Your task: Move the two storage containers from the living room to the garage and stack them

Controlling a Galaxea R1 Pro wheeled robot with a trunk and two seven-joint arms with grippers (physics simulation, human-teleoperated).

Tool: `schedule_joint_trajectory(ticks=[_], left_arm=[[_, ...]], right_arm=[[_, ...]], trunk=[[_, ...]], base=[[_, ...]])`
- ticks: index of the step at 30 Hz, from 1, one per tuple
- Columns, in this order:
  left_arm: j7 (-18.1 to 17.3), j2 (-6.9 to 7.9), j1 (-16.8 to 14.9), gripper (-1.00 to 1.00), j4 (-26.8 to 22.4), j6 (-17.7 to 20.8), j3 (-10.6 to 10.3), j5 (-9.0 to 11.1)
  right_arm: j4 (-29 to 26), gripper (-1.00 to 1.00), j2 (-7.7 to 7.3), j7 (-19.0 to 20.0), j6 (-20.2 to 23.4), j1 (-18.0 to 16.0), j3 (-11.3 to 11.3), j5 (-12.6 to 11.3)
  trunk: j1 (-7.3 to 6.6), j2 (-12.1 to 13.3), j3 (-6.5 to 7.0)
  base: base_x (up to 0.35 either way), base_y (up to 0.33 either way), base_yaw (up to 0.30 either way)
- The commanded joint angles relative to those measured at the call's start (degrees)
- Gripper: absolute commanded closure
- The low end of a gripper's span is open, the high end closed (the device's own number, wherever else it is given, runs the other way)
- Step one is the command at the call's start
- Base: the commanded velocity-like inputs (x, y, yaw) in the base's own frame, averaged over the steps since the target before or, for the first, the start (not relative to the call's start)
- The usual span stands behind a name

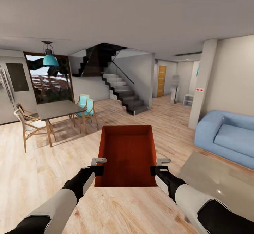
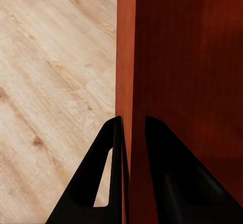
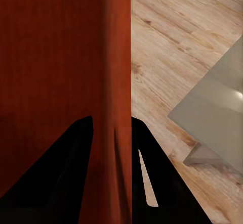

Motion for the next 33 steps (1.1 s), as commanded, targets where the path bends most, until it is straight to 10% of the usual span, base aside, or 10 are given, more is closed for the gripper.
schedule_joint_trajectory(ticks=[1, 33], left_arm=[[0.44, -0.07, -0.03, 1.0, -0.09, 0.27, -0.04, 0.85], [0.42, -0.07, -0.03, 1.0, -0.09, 0.27, -0.04, 0.85]], right_arm=[[-0.21, 1.0, 0.0, 1.11, 0.37, 0.02, 1.74, -0.84], [-0.21, 1.0, 0.0, 1.12, 0.37, 0.02, 1.74, -0.84]], trunk=[[0.02, -0.04, -0.01], [0.02, -0.04, -0.57]], base=[[0.0, 0.0, 0.184], [0.0, 0.0, 0.054]])
